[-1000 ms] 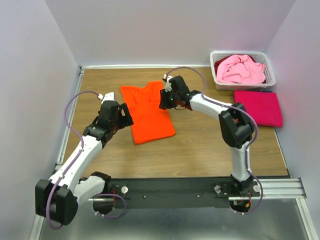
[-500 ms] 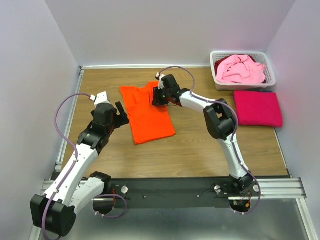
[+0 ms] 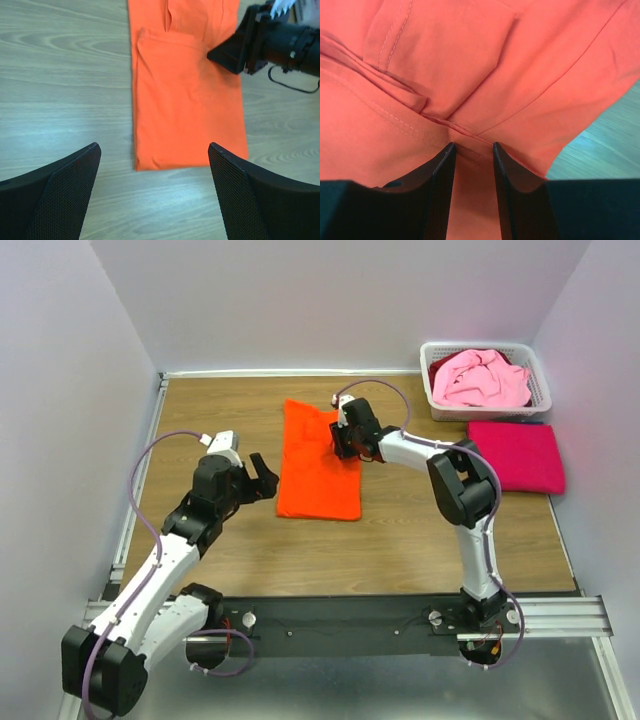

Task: Fold and stack the t-shirts
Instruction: Fold the tshirt

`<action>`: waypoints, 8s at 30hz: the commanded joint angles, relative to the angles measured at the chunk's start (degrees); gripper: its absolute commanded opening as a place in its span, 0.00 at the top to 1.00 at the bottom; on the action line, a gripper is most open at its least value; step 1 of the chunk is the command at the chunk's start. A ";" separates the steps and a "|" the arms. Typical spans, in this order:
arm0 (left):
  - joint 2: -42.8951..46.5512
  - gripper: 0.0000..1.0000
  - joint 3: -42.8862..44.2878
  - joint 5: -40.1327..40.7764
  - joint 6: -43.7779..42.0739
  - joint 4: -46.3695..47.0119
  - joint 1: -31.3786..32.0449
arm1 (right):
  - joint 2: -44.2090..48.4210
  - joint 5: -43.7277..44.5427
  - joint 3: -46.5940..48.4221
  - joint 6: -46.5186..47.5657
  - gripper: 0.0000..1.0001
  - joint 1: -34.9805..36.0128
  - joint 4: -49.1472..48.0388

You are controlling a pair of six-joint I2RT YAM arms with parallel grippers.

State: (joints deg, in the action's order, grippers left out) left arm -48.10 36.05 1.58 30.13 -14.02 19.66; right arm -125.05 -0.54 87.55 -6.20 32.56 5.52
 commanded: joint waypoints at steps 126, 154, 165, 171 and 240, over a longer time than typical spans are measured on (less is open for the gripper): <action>-37.51 1.00 7.19 -1.32 -0.07 -8.22 15.23 | 20.20 13.28 -34.64 -27.99 0.83 13.32 29.02; -18.60 1.00 20.63 0.78 8.29 -25.36 21.05 | 40.25 18.90 -12.15 -20.19 0.99 12.63 59.00; -23.35 1.00 21.69 -2.80 2.66 -17.71 11.64 | 28.03 13.29 4.82 -8.75 0.99 2.17 56.18; -28.71 1.00 24.15 -4.75 -0.77 -14.46 6.98 | 19.95 8.28 11.06 -5.50 0.99 -1.52 54.16; -4.10 1.00 5.53 -19.49 13.03 -11.04 12.27 | 20.95 -19.06 6.03 -2.16 0.99 -2.85 62.16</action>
State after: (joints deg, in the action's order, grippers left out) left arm -49.43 43.79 -12.56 49.82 -32.99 40.10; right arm -96.44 -20.91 86.30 -12.97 30.26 66.32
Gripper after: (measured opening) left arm 0.010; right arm 0.012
